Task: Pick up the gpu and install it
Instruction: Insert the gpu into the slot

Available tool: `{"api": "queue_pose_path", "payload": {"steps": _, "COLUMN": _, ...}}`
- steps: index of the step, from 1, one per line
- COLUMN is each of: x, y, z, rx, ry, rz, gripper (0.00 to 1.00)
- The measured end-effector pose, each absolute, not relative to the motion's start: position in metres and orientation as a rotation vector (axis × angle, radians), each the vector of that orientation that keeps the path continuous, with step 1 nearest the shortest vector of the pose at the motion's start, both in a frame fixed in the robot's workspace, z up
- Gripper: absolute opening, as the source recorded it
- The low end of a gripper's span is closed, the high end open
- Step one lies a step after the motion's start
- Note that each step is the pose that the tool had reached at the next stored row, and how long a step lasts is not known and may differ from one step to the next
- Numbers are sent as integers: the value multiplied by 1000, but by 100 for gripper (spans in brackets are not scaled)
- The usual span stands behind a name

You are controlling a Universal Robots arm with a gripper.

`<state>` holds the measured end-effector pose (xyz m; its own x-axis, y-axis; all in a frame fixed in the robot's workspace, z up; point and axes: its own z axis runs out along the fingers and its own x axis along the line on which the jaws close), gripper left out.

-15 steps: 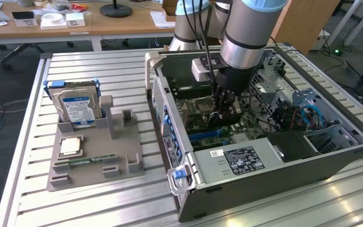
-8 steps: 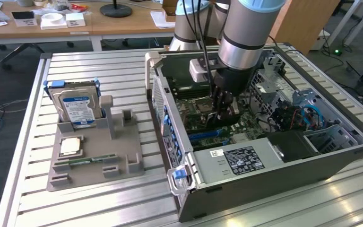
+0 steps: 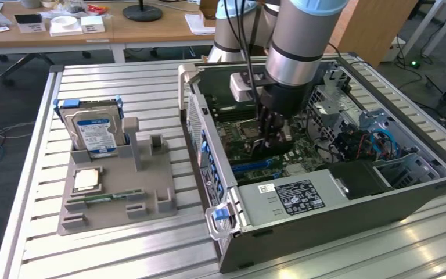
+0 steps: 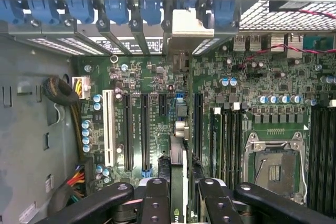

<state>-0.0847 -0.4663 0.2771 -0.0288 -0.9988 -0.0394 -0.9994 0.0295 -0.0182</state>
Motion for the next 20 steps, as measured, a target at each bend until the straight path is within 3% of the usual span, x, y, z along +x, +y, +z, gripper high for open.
{"api": "queue_pose_path", "payload": {"steps": 20, "x": -91, "y": -466, "z": 267, "rx": -2160, "ry": 2224, "rz": 22, "gripper": 26}}
